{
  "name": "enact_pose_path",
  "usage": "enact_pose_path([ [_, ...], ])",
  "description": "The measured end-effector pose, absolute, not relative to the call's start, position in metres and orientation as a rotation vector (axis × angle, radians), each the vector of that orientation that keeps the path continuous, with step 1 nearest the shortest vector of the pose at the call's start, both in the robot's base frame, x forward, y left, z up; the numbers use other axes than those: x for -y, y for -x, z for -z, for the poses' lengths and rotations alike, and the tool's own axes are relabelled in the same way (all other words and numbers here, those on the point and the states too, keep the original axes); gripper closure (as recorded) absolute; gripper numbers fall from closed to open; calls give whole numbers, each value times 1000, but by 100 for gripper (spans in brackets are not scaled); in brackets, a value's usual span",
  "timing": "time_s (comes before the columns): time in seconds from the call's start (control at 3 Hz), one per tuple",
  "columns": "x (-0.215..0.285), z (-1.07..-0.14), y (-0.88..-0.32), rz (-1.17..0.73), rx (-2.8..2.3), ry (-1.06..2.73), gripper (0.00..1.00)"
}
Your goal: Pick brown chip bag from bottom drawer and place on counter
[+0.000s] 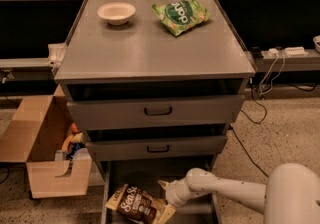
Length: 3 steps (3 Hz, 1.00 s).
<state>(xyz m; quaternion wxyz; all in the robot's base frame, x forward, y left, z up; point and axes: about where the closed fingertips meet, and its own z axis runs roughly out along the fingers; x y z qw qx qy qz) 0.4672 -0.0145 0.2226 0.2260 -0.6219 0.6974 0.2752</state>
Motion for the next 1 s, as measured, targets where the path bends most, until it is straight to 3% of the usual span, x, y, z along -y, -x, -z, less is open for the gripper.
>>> enact_pose_path([
  [1.0, -38, -151, -469, -868, -1976, 1682, 0],
])
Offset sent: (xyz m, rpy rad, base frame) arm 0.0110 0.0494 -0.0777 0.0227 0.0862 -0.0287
